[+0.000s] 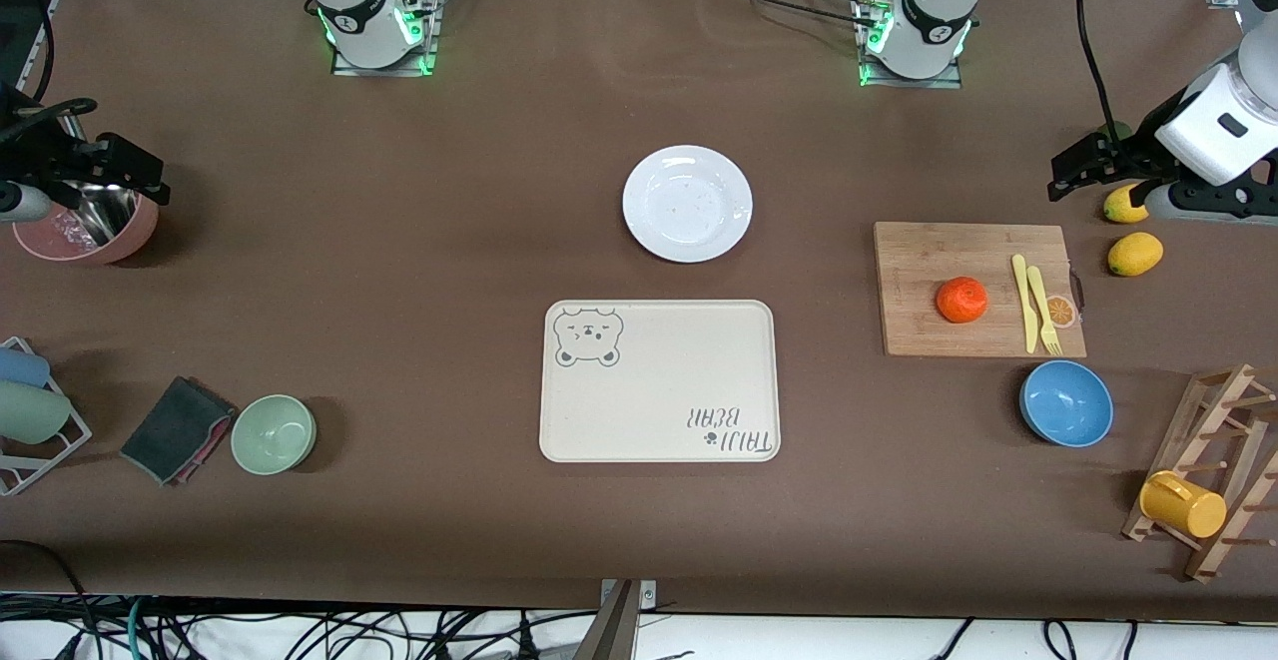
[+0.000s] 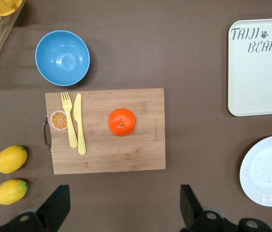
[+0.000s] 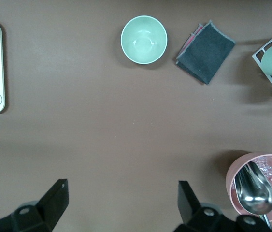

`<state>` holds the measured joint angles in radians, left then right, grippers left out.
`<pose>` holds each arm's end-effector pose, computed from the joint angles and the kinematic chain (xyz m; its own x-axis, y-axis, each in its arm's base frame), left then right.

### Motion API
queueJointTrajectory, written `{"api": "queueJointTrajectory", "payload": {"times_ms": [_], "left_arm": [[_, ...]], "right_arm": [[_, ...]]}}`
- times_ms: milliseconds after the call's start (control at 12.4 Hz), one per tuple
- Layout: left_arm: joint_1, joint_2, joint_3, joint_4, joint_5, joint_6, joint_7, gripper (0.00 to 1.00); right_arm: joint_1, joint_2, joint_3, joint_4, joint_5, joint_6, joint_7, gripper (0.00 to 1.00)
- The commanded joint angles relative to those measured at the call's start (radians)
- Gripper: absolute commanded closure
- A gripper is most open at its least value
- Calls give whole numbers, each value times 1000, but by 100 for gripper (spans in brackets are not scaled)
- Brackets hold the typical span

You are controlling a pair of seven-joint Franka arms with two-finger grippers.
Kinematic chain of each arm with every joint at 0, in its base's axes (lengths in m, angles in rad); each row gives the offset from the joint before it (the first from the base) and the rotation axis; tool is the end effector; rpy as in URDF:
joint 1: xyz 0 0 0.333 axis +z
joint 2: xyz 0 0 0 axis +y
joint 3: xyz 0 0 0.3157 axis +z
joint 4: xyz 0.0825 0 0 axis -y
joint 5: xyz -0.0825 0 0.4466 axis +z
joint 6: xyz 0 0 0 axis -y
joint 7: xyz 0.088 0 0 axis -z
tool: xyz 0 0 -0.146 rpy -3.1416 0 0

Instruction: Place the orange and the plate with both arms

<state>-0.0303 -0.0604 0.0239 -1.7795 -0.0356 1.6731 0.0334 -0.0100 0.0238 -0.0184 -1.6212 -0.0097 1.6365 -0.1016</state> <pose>0.5983 -0.0084 0.5189 0.9983 -0.0362 -0.0448 -0.0345 -0.9987 0.0382 0.6279 -0.0191 0.5491 0.9972 0.0738 -0.0095 0.0739 -0.9972 0.0092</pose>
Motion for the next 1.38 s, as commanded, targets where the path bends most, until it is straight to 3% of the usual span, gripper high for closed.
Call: {"api": "queueJointTrajectory", "payload": {"times_ms": [0,243,810,1133,1295], "left_arm": [[0,-19,-1,-18,14,8,19,0],[1,-16,-1,-18,14,8,22,0],[13,191,4,-44,23,39,-81,0],[20,189,-1,-305,48,398,-72,0],[21,226,-1,-372,48,532,-72,0]], "right_arm": [[-10,-10,12,-2,-7,-7,2,0],[-10,-8,12,-2,-6,-7,-1,0],[-10,-8,11,0,-7,-17,-7,0],[-11,-10,11,-2,-6,-20,-7,0],[-10,-11,12,-2,-6,-21,0,0]]}}
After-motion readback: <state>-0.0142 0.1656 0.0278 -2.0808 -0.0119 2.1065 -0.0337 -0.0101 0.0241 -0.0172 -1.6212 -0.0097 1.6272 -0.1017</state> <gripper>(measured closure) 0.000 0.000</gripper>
